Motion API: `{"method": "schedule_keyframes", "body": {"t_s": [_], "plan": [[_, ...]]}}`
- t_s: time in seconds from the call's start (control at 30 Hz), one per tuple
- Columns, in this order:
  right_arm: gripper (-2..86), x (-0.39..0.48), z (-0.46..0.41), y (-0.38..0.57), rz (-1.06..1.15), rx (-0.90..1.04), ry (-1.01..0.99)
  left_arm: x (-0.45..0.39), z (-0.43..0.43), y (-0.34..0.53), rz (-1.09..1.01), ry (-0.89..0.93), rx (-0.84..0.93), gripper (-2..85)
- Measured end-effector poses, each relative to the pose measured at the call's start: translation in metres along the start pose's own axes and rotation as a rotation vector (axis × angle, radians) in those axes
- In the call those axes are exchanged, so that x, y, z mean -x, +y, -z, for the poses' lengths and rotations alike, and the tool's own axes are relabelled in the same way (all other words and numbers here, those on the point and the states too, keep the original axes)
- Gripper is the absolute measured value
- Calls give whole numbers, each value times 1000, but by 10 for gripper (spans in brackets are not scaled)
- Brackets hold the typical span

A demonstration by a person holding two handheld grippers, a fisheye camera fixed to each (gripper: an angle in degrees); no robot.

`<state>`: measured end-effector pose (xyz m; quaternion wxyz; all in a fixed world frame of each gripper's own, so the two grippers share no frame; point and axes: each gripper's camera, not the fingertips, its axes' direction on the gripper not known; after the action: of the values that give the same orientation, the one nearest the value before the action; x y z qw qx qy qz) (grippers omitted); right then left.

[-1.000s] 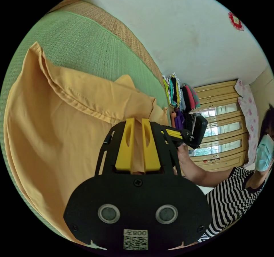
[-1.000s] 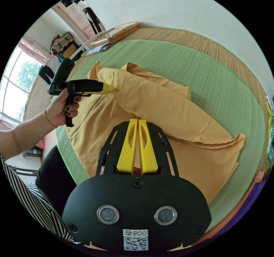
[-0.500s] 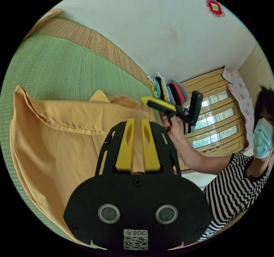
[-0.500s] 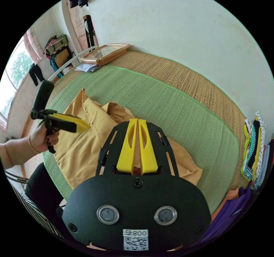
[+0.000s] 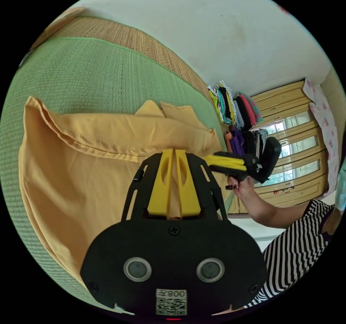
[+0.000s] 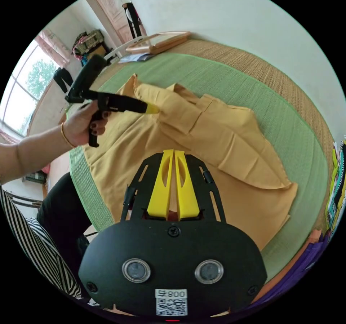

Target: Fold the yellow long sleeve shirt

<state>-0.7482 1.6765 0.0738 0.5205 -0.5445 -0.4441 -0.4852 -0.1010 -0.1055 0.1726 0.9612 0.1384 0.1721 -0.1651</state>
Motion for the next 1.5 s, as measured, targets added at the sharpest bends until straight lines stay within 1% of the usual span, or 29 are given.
{"method": "schedule_keyframes", "body": {"t_s": [0.13,0.37,0.5,0.57,0.63,0.7,0.83,1.0,1.1,1.17,1.27,1.37,1.5], "plan": [[-3,4,-13,1,-6,15,68,-9,6,2,-25,13,-23,9],[-4,5,6,-1,-6,-81,159,-23,-5,27,-68,42,32,6],[-3,-1,17,-4,-19,-125,180,-21,-21,33,-71,13,85,4],[-3,-4,24,-7,-27,-148,197,-21,-24,34,-72,-32,88,4],[-3,-6,32,-11,-24,-176,208,-22,-22,33,-84,-37,66,4],[-3,-12,40,-18,-21,-199,225,-23,-12,30,-94,-97,17,4],[-3,-28,51,-23,-36,-225,235,-17,1,18,-102,-147,-45,3],[-3,-58,68,5,-103,-267,226,3,7,3,-77,-201,-87,4],[-3,-72,66,33,-125,-251,177,6,14,5,-95,-199,-125,4],[-3,-76,58,45,-120,-231,141,5,17,13,-118,-163,-144,4],[-3,-78,32,51,-101,-162,116,4,10,38,-155,-131,-99,4],[-3,-79,13,42,-72,-141,98,10,-2,64,-162,-173,-33,4],[-3,-91,-17,19,-47,-72,77,41,-12,77,-87,-225,20,4]]}}
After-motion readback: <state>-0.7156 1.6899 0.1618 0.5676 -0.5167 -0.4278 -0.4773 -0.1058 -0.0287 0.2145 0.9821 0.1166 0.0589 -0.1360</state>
